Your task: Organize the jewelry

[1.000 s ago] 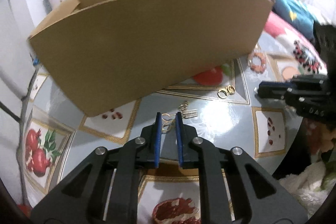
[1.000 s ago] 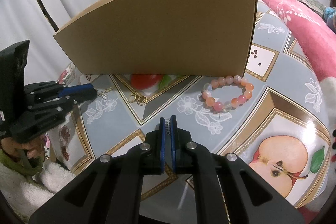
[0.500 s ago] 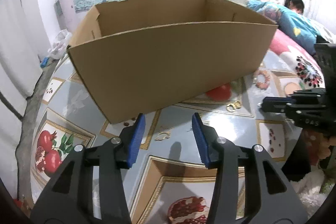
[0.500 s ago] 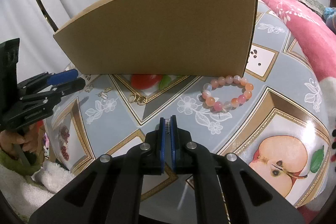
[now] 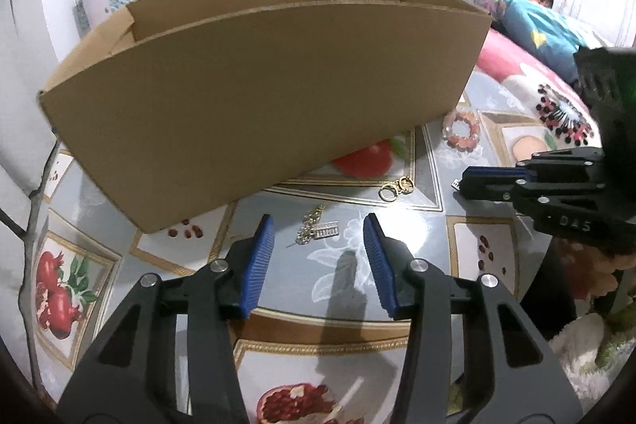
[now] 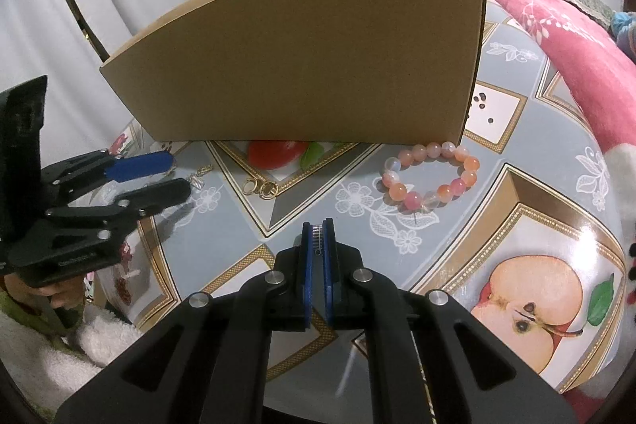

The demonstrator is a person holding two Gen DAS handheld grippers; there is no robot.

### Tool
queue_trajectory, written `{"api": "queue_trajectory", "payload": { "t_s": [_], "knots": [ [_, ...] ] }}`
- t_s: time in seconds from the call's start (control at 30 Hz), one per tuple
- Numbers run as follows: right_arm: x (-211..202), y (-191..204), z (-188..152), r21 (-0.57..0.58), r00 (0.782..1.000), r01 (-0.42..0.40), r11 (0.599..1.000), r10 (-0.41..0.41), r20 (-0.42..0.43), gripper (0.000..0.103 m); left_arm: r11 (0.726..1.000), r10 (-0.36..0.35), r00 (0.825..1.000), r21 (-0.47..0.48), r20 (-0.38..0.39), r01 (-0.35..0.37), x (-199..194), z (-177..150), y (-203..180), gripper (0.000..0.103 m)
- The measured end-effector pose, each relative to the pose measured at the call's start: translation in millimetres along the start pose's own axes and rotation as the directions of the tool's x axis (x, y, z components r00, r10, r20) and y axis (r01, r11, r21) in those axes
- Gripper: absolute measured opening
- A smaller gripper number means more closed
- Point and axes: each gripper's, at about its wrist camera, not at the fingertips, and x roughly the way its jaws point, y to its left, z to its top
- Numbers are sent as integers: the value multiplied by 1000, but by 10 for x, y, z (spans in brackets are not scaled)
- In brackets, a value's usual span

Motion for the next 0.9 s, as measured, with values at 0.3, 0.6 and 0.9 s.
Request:
{"api": "queue_trajectory", "payload": {
  "t_s": [0.3,0.6,0.9],
  "knots": [
    [3,-7,5,7,1000,-5,1000,5,2,5,1000,13,999,-12,-34,-14,95,21,21,19],
    [1,-4,5,12,1000,-4,1000,4,5,5,1000,-9,999,-7,-43,9,35,-30,27,0],
    [5,5,0,12,1000,-2,1000,2,5,5,1000,-29,1000,5,-10,29,-142,-88,3,0]
  ]
}}
